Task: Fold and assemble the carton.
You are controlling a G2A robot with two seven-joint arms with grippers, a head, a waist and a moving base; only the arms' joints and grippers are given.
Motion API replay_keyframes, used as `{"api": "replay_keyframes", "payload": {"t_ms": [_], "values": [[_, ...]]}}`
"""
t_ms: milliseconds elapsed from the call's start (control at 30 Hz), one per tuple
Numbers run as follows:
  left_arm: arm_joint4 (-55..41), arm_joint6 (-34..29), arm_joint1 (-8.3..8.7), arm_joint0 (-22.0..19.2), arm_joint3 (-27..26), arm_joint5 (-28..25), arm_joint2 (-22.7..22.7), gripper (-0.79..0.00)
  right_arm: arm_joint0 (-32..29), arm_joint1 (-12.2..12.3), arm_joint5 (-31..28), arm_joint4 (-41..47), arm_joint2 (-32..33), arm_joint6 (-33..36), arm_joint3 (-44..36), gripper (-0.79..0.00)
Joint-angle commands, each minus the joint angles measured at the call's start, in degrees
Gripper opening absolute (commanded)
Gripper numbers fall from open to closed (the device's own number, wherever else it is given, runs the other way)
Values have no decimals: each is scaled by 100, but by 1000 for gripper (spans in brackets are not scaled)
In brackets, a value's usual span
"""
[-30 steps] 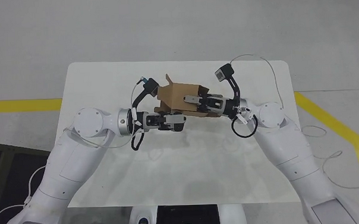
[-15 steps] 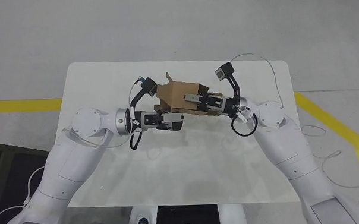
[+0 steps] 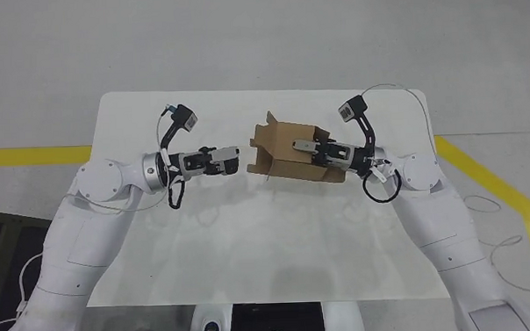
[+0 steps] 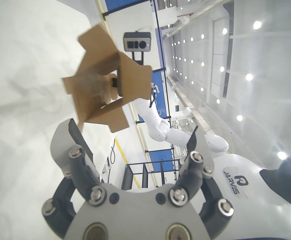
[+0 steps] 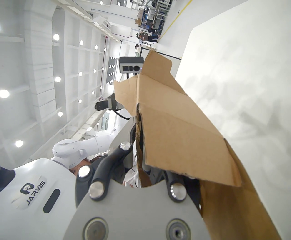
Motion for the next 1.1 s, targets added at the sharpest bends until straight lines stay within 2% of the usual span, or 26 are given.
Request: {"api": "replay_keyframes", "payload": {"t_ms": [0, 67, 233, 467, 1067], "values": [[324, 83, 15, 29, 78, 58, -8, 0, -71, 21, 14, 89, 72, 96, -101, -785], [677, 179, 26, 7, 118, 176, 21, 0, -113, 41, 44, 132, 143, 160, -188, -785], [886, 313, -4, -105, 301, 424, 221, 0, -165, 73, 43, 261, 253, 359, -483, -785], [1141, 440, -56, -234, 536, 517, 507, 0, -308, 111, 20, 460, 427, 397, -645, -785], [1310, 226, -189, -658, 364, 531, 1084, 0, -283, 86, -37, 370, 248, 252, -716, -785]]}}
